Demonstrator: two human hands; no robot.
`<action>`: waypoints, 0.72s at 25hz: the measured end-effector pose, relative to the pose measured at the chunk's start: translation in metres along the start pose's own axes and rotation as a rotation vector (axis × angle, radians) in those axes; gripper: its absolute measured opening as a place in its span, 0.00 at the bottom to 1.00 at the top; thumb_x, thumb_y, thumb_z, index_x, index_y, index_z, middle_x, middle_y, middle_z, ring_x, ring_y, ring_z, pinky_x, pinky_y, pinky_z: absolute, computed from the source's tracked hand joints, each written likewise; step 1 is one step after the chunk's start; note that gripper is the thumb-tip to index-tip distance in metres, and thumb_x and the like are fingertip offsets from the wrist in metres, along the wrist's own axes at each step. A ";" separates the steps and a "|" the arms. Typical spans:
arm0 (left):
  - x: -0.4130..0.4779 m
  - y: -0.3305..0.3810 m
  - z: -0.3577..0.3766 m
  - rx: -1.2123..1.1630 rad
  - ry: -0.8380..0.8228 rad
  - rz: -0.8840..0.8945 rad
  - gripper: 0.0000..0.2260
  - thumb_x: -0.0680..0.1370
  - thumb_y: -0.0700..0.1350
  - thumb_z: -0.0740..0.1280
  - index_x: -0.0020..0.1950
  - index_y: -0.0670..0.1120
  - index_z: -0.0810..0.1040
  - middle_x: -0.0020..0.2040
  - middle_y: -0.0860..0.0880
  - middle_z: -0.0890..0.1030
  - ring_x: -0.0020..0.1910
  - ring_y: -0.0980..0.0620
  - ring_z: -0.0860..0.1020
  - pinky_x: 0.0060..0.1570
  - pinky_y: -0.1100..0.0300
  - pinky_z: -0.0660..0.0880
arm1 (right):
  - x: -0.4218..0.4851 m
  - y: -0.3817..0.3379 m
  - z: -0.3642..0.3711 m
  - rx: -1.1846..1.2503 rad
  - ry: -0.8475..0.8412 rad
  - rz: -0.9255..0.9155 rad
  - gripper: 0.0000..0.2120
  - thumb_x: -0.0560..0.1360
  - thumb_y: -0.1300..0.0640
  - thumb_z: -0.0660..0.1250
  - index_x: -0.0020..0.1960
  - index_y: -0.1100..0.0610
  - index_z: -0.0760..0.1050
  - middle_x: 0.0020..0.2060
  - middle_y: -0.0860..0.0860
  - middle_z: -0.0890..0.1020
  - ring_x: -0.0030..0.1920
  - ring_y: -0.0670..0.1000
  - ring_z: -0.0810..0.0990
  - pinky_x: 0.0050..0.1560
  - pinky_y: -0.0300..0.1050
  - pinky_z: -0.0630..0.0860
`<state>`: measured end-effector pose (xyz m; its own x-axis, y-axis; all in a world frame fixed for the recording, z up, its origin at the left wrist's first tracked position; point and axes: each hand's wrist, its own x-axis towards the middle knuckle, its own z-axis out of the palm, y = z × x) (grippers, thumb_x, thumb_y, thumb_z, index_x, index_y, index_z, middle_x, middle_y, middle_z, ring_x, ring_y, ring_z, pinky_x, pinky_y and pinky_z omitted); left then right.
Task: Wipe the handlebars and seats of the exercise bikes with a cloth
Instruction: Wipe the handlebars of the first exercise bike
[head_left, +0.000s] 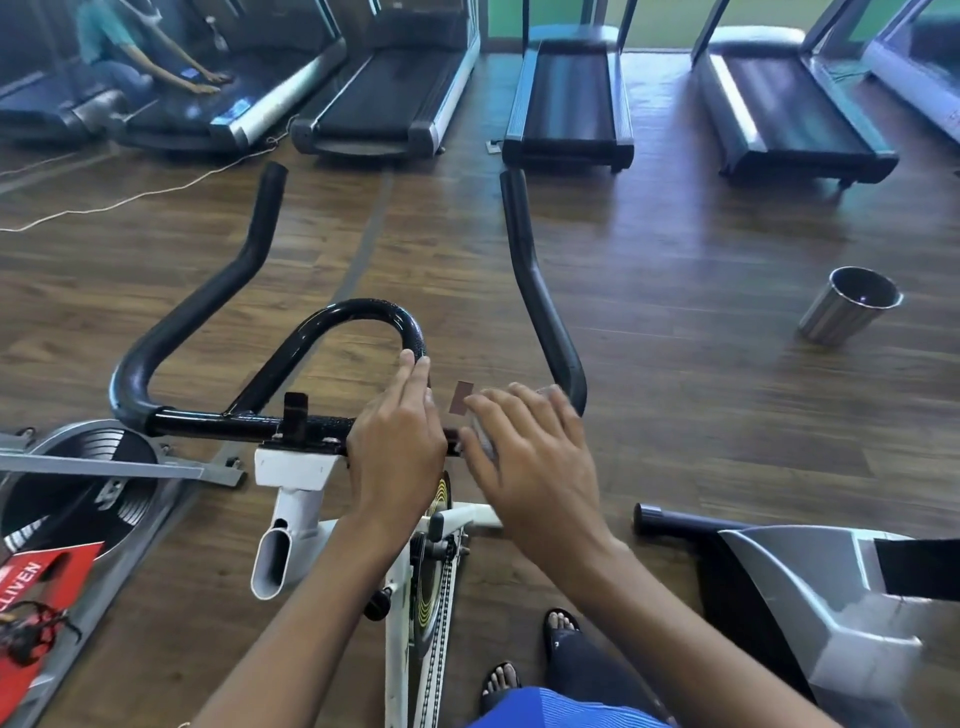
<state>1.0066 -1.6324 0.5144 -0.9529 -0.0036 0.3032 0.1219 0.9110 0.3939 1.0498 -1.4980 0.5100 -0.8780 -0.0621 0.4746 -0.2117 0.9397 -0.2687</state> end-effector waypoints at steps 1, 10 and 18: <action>0.000 0.001 0.000 -0.007 -0.010 0.000 0.17 0.82 0.40 0.61 0.72 0.42 0.74 0.73 0.44 0.72 0.61 0.40 0.80 0.57 0.49 0.75 | -0.004 0.013 -0.004 -0.011 -0.007 0.005 0.17 0.82 0.46 0.59 0.63 0.51 0.78 0.63 0.48 0.80 0.70 0.52 0.73 0.75 0.57 0.59; -0.056 -0.025 -0.056 -0.329 0.451 0.110 0.14 0.79 0.30 0.60 0.61 0.37 0.80 0.61 0.41 0.78 0.63 0.52 0.72 0.65 0.63 0.67 | -0.014 -0.004 -0.005 -0.030 -0.088 -0.002 0.29 0.78 0.41 0.65 0.73 0.54 0.69 0.71 0.56 0.72 0.77 0.58 0.62 0.77 0.60 0.51; -0.043 -0.080 -0.059 -0.301 0.098 -0.459 0.26 0.85 0.56 0.47 0.80 0.45 0.58 0.81 0.48 0.55 0.80 0.53 0.51 0.79 0.50 0.51 | 0.005 -0.075 0.036 -0.162 -0.179 -0.272 0.41 0.71 0.62 0.71 0.80 0.57 0.57 0.79 0.56 0.61 0.79 0.58 0.57 0.76 0.59 0.48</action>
<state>1.0543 -1.7290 0.5210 -0.8984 -0.4236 0.1161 -0.2116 0.6491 0.7307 1.0455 -1.5809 0.5026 -0.8633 -0.3617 0.3520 -0.3897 0.9209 -0.0096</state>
